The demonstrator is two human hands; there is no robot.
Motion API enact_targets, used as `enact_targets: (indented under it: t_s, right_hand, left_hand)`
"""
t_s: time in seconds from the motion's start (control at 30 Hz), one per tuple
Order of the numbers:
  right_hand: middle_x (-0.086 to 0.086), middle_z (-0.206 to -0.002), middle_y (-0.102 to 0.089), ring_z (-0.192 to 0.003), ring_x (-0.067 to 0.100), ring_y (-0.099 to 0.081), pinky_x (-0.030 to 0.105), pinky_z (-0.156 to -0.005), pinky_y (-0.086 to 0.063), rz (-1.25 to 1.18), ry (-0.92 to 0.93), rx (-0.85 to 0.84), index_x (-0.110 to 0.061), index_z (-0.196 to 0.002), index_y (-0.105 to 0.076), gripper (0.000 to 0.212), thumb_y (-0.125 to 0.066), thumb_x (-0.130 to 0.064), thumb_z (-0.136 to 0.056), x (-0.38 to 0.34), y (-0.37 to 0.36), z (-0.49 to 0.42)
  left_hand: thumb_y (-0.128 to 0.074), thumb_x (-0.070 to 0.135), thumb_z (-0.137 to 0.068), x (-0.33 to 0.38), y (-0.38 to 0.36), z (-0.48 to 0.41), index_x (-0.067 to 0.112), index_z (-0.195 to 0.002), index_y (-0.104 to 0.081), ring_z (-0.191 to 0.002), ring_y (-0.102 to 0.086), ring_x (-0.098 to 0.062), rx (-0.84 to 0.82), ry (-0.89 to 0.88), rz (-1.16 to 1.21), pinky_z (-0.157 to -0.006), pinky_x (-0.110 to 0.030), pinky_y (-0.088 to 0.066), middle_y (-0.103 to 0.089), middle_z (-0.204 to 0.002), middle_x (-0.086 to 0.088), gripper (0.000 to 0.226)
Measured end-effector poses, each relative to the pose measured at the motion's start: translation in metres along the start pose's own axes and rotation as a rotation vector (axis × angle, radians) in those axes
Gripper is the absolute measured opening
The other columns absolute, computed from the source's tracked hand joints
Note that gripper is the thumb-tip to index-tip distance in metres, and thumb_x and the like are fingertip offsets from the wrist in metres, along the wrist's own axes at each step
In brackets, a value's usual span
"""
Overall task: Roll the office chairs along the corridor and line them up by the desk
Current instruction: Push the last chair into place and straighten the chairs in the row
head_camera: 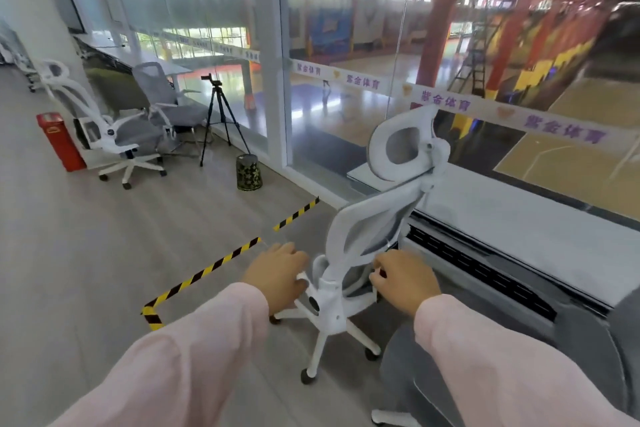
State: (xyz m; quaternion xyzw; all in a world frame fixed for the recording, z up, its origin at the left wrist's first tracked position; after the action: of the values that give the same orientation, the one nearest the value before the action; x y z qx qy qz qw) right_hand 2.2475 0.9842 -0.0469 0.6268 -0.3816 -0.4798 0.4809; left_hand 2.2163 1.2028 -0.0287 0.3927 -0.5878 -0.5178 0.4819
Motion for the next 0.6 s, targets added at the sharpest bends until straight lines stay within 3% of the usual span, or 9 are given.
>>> enact_targets:
  t_s: [0.17,0.27,0.33,0.47,0.6]
  right_hand:
    - [-0.004,-0.076,-0.055,-0.075,0.016,-0.051,0.026,-0.056,-0.031,0.005,-0.050,0.073,-0.021,-0.075,-0.054,0.015,-0.049,-0.028,-0.088,0.017,0.020,-0.072]
    - [-0.005,-0.075,-0.057,-0.073,0.016,-0.052,0.027,-0.057,-0.038,0.021,-0.113,0.087,-0.022,-0.073,-0.057,0.018,-0.047,-0.029,-0.087,0.031,0.024,-0.097]
    - [-0.010,-0.070,-0.047,-0.072,0.014,-0.047,0.028,-0.057,-0.036,0.024,-0.157,0.093,-0.029,-0.064,-0.045,0.024,-0.046,-0.028,-0.088,0.040,0.025,-0.106]
    - [-0.001,-0.087,-0.060,-0.086,0.019,-0.052,0.034,-0.072,-0.045,0.084,-0.313,0.127,-0.018,-0.088,-0.062,0.019,-0.046,-0.030,-0.089,0.055,0.024,-0.115]
    - [0.000,-0.093,-0.061,-0.090,0.021,-0.055,0.029,-0.066,-0.036,0.105,-0.485,0.142,-0.019,-0.092,-0.063,0.019,-0.048,-0.030,-0.088,0.054,0.023,-0.116]
  left_hand:
    - [-0.051,0.030,-0.091,-0.008,0.017,-0.097,0.022,-0.131,-0.044,-0.123,-0.039,-0.021,-0.014,-0.111,-0.002,-0.101,-0.033,-0.037,-0.046,-0.130,-0.001,0.041]
    - [-0.052,0.032,-0.090,-0.005,0.015,-0.150,0.024,-0.136,-0.038,-0.125,-0.037,-0.021,-0.016,-0.175,0.001,-0.101,-0.032,-0.036,-0.044,-0.133,0.000,0.048]
    - [-0.053,0.033,-0.090,0.001,0.010,-0.182,0.023,-0.138,-0.033,-0.127,-0.035,-0.021,-0.027,-0.227,0.019,-0.102,-0.032,-0.034,-0.042,-0.137,-0.001,0.053]
    - [-0.052,0.032,-0.089,0.012,-0.002,-0.229,0.021,-0.136,-0.036,-0.125,-0.040,-0.021,-0.116,-0.331,0.079,-0.099,-0.035,-0.038,-0.044,-0.136,0.000,0.051]
    - [-0.048,0.035,-0.091,0.007,-0.013,-0.256,0.018,-0.132,-0.038,-0.107,-0.055,-0.025,-0.175,-0.469,0.072,-0.087,-0.037,-0.046,-0.054,-0.124,-0.003,0.046]
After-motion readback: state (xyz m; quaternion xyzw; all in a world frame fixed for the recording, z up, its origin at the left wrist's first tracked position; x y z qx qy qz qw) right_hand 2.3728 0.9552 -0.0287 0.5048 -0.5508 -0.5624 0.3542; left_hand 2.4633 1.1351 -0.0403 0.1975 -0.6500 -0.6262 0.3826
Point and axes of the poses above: each hand's wrist, its own z-axis away from the middle knuckle, its own y-axis out of the back of the hand, x = y × z, the point moved 2 cm from there along -z, towards the middle knuckle
